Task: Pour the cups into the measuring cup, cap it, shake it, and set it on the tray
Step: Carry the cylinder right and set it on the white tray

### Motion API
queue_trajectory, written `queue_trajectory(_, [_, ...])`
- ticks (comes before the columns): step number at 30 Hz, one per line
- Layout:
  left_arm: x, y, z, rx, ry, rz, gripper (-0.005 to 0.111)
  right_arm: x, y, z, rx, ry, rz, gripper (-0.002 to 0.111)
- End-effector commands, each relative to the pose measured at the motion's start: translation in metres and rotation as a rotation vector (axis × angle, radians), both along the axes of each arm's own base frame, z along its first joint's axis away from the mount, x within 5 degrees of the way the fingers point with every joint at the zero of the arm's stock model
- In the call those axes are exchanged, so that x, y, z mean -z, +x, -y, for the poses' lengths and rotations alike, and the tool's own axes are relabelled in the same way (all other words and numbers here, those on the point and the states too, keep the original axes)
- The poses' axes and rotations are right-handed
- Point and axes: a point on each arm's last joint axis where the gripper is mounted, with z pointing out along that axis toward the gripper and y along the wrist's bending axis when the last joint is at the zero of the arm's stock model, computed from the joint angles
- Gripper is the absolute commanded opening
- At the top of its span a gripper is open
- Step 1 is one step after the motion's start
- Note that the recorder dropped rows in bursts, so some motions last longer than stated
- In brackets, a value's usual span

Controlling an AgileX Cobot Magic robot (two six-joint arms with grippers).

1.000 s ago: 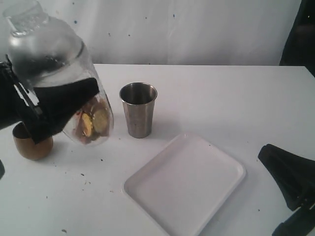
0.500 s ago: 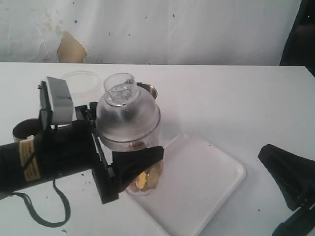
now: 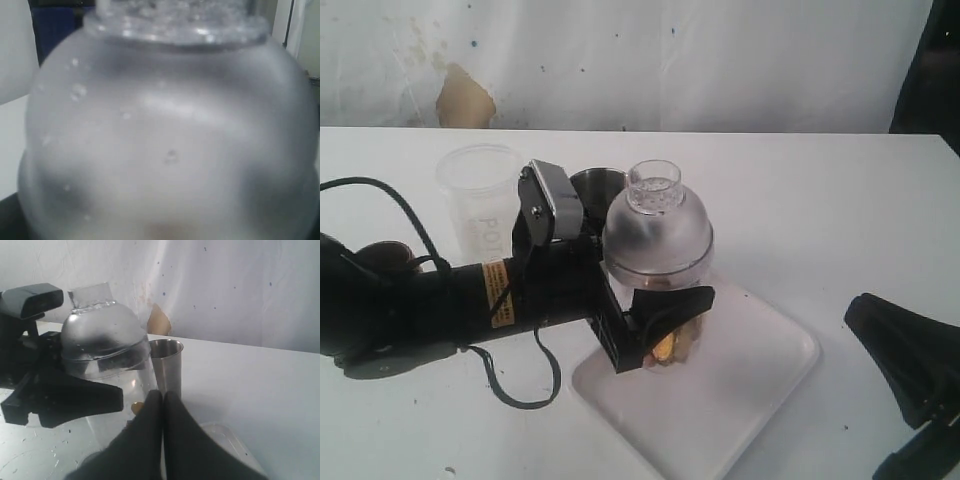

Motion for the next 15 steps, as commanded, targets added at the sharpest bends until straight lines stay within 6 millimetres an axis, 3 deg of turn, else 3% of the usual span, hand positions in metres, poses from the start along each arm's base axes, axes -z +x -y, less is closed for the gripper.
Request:
queue_trajectory(1, [0.004,0.005,0.007,0.022,-0.012,0.010,0.000,0.003,-0.001,0.001,0.003,-0.015,-0.003,0.000])
queue_trajectory(12, [0.020,0.010,0.016,0.083,0.010,0.006,0.000,0.003,-0.001,0.001,0.003,-0.015,-0.003,0.000])
queue_trajectory(15, [0.021,0.010,0.016,0.084,0.012,0.004,0.011,0.003,-0.001,0.001,0.003,-0.015,-0.003,0.000])
